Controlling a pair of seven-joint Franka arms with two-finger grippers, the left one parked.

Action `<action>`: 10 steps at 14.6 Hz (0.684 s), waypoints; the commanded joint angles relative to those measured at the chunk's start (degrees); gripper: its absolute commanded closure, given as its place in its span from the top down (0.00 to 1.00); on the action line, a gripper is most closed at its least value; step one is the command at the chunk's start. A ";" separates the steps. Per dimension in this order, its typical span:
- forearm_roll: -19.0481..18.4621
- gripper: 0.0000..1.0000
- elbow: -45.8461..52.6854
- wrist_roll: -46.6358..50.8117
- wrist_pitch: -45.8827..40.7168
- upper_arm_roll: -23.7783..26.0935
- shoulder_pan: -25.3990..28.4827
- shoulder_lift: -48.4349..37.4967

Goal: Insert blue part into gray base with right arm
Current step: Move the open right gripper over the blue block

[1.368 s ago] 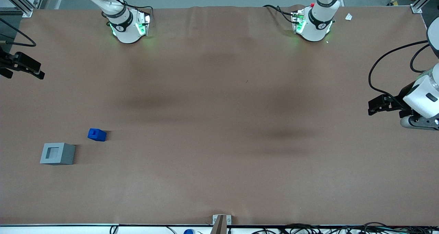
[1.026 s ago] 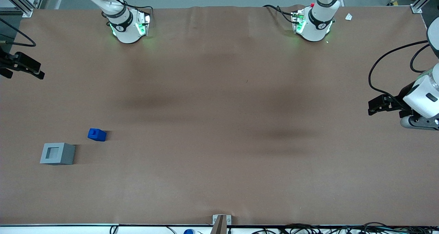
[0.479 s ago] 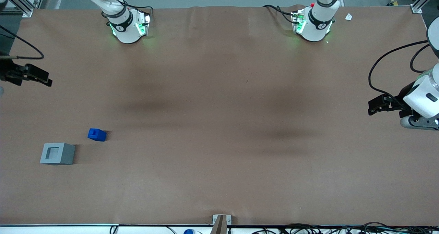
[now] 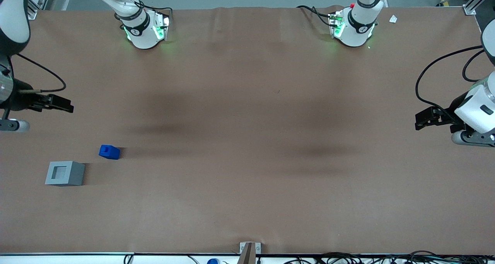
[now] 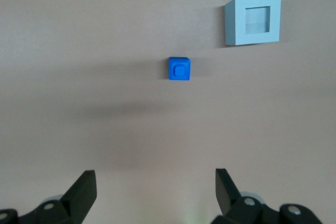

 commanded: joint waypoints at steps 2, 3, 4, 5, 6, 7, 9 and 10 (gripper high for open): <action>-0.89 1.00 -5.20 1.00 7.53 -0.03 -0.53 1.40; -0.80 1.00 -7.14 1.09 10.26 -0.03 -0.88 1.49; -0.54 1.00 -9.51 1.09 13.24 -0.03 -1.06 1.49; -0.45 1.00 -11.27 1.09 15.62 -0.03 -1.32 1.67; -0.19 1.00 -12.94 1.09 17.47 -0.03 -1.41 2.10; -0.18 1.00 -14.26 1.09 19.06 -0.03 -1.41 2.72; -0.10 1.00 -16.64 1.09 22.66 -0.03 -2.02 4.47; -0.10 1.00 -17.61 1.09 24.42 -0.03 -2.20 5.00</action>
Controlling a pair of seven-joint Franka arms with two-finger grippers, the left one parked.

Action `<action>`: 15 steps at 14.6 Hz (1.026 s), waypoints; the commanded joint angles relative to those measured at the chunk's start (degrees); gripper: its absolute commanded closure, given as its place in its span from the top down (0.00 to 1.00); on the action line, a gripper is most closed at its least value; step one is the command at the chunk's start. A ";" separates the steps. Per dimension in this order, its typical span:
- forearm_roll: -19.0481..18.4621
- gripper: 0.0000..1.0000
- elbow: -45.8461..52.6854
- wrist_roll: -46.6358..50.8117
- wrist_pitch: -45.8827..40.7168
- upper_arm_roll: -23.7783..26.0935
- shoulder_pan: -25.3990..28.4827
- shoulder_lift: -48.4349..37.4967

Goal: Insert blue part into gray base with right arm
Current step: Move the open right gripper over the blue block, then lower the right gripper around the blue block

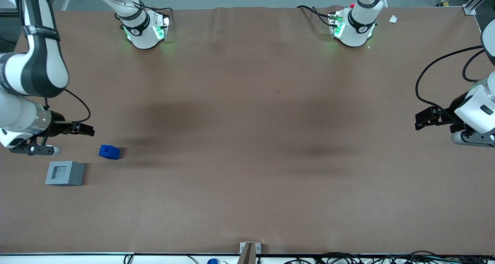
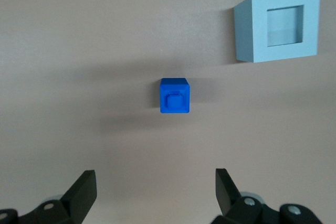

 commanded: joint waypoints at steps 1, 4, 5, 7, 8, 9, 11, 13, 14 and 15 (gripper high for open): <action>-0.01 1.00 -3.44 0.82 4.61 0.43 -1.00 1.16; 1.04 1.00 -3.71 0.82 7.87 0.52 -1.87 4.24; 1.49 1.00 -3.62 0.82 9.27 0.44 -1.96 5.12; 1.58 1.00 -3.62 0.82 12.35 0.43 -1.88 6.88; 1.58 1.00 -3.62 0.82 13.93 0.52 -1.96 7.67; 1.58 1.00 -3.62 0.82 14.90 0.52 -2.05 8.46; 1.67 1.00 -3.53 0.82 16.05 0.52 -1.79 9.95; 1.67 1.00 -3.62 0.82 16.32 0.52 -1.70 10.57; 1.67 1.00 -3.53 0.82 16.40 0.52 -1.61 11.27; 1.67 1.00 -3.53 0.82 16.49 0.52 -1.79 11.89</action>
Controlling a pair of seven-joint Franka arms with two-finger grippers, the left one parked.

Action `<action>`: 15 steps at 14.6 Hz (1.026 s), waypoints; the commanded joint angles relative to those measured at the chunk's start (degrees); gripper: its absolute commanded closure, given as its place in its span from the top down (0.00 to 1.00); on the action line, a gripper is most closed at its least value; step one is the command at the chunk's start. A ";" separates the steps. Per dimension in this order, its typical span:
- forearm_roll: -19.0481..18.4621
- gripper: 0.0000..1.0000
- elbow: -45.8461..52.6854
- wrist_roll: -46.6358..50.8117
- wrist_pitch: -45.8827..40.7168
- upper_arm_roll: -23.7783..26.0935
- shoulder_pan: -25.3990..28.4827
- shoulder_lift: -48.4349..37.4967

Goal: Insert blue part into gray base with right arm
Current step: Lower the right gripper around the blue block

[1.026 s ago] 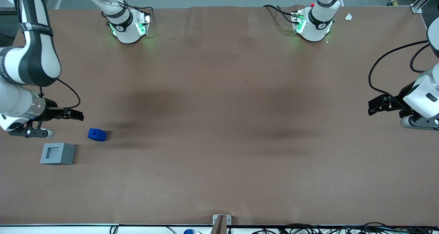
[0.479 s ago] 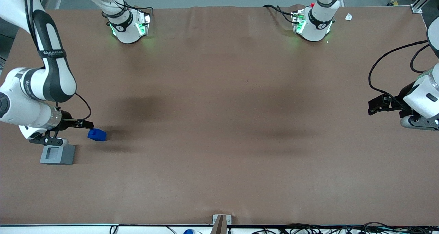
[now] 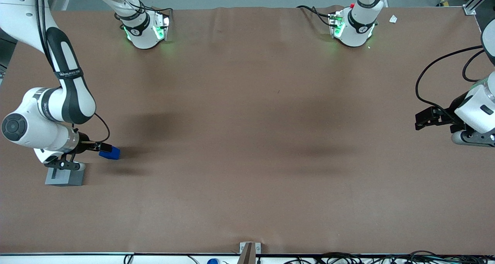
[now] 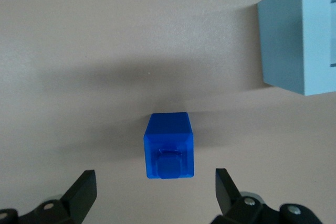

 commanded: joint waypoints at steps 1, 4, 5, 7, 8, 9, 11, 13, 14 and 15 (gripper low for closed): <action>0.54 1.00 -0.53 0.67 1.47 0.43 -0.52 0.97; 0.54 0.99 -0.53 0.67 2.35 0.43 -0.70 2.12; 0.54 0.99 -0.53 0.67 2.53 0.43 -0.70 2.55; 0.54 0.93 -0.62 0.41 3.06 0.52 -0.78 2.82; 0.54 0.85 -0.62 0.15 3.14 0.52 -0.87 2.82; 0.54 0.76 -0.53 -0.03 3.15 0.52 -0.87 2.82; 0.54 0.68 -0.53 -0.21 3.15 0.52 -0.96 2.91; 0.54 0.68 -0.53 -0.21 3.23 0.52 -1.57 3.08; 0.54 0.68 -0.53 -0.38 3.32 0.52 -1.58 3.17; 0.54 0.68 -0.53 -0.64 3.32 0.52 -1.66 3.17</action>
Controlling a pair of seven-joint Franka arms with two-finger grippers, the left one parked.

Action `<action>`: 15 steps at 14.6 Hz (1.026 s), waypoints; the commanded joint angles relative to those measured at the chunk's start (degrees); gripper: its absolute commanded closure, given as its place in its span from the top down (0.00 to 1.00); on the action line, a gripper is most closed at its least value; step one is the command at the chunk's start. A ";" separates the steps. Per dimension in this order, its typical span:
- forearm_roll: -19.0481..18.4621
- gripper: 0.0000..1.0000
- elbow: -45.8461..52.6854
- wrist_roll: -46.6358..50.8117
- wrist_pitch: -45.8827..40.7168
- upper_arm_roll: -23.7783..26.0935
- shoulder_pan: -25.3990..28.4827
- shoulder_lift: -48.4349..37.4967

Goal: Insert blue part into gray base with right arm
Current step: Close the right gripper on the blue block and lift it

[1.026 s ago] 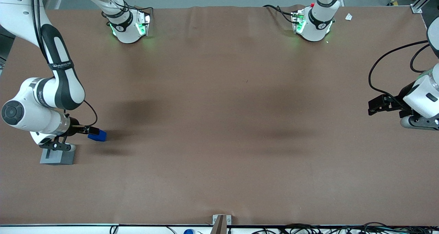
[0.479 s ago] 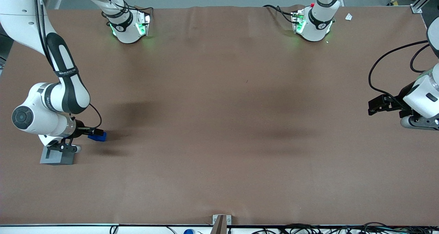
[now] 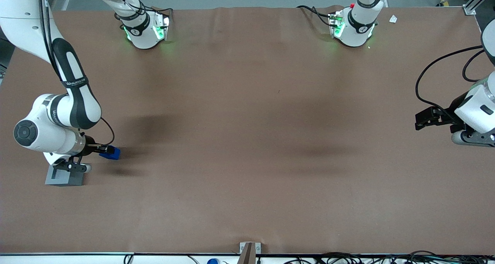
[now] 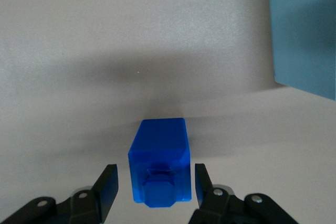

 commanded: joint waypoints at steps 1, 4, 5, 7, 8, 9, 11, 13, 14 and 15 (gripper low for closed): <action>0.47 0.68 -0.54 -0.70 0.98 0.50 -1.01 0.03; 0.47 0.68 -0.54 -0.70 1.51 0.59 -1.01 0.38; 0.47 0.68 -0.54 -0.70 1.51 0.59 -1.01 0.38; 0.47 0.60 -0.54 -0.70 1.51 0.59 -1.01 0.47; 0.47 0.49 -0.54 -0.78 1.51 0.59 -1.01 0.47; 0.47 0.36 -0.54 -0.70 1.51 0.59 -1.01 0.47; 0.47 0.20 -0.45 -0.70 1.42 0.59 -1.01 0.47; 0.47 0.11 -0.36 -0.52 1.08 0.59 -1.01 0.47; 0.47 0.05 -0.19 -0.52 0.72 0.59 -0.83 0.38; 0.47 0.03 -0.01 -0.70 0.03 0.59 -0.92 0.12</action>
